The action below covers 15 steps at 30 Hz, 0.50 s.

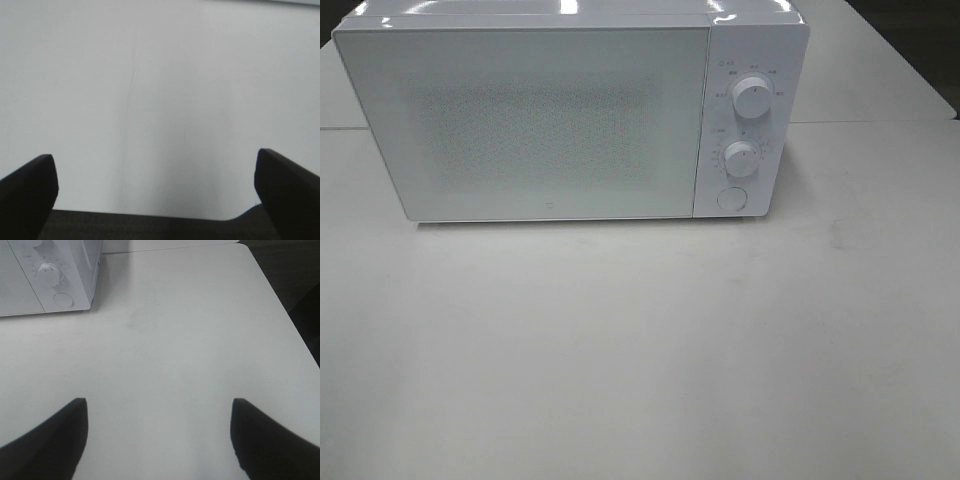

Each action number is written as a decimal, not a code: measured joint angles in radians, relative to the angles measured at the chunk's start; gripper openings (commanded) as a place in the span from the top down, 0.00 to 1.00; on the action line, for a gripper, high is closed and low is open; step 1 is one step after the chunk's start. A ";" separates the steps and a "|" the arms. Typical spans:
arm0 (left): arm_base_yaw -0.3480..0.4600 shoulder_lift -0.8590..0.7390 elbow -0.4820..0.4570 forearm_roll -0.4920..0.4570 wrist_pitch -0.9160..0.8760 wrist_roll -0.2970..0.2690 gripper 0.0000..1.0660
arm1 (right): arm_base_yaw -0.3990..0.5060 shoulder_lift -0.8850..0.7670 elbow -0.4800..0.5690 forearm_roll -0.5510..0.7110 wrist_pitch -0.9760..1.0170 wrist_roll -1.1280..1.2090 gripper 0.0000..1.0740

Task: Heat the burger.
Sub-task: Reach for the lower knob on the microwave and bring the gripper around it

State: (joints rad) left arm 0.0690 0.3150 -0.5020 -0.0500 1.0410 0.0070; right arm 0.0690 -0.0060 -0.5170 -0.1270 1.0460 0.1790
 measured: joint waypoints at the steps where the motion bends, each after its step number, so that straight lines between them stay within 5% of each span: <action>1: 0.000 -0.030 0.000 0.000 0.000 -0.001 0.06 | 0.000 0.000 0.000 0.000 0.000 0.000 0.30; 15: 0.000 -0.316 0.000 0.000 -0.001 -0.007 0.06 | 0.000 0.000 0.000 0.000 0.000 0.000 0.30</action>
State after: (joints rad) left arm 0.0690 -0.0010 -0.5020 -0.0500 1.0400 0.0000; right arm 0.0690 -0.0060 -0.5170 -0.1270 1.0460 0.1790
